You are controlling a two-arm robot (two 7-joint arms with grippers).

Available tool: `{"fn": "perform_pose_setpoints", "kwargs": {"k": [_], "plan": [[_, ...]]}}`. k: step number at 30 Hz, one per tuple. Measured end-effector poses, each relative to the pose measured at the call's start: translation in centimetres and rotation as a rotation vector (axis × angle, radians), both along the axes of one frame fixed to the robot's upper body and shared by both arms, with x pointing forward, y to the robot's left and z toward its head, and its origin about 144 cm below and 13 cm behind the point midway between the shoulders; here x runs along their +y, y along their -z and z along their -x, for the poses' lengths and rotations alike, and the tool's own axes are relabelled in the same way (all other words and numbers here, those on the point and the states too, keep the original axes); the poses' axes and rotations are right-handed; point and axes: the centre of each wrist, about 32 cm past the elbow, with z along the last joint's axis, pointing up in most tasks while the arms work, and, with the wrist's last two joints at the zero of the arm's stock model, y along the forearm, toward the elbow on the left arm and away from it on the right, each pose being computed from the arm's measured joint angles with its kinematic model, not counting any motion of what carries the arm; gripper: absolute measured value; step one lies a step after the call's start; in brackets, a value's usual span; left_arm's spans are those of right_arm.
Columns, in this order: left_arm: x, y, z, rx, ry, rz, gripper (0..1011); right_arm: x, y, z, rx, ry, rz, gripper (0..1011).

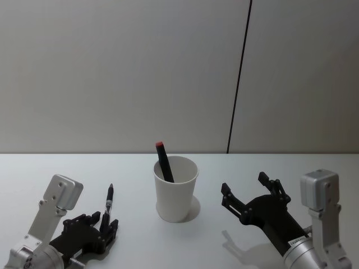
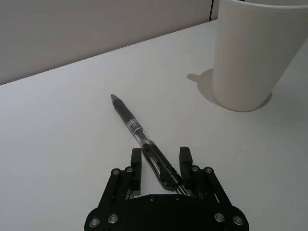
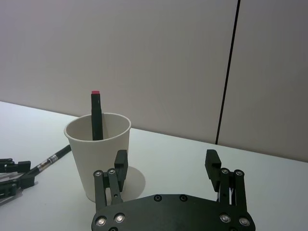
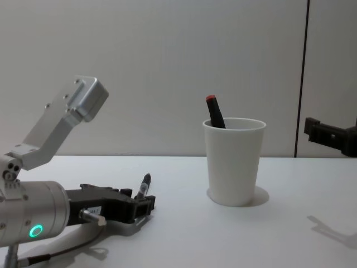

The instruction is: Place the pen into the pen holder.

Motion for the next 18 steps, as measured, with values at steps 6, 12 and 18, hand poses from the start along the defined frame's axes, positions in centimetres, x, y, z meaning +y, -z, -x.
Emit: {"fn": "perform_pose_setpoints", "kwargs": {"k": [6,12,18], "plan": [[0.00,0.00,0.00,0.000,0.000,0.000,455,0.00,0.00,0.00,0.000,0.000,0.000,1001],[0.00,0.00,0.00,0.000,0.000,0.000,415,0.00,0.00,0.00,0.000,0.000,0.000,1001],[0.00,0.00,0.00,0.000,0.000,0.000,378,0.00,0.00,0.00,0.000,0.000,0.000,1001]]}}
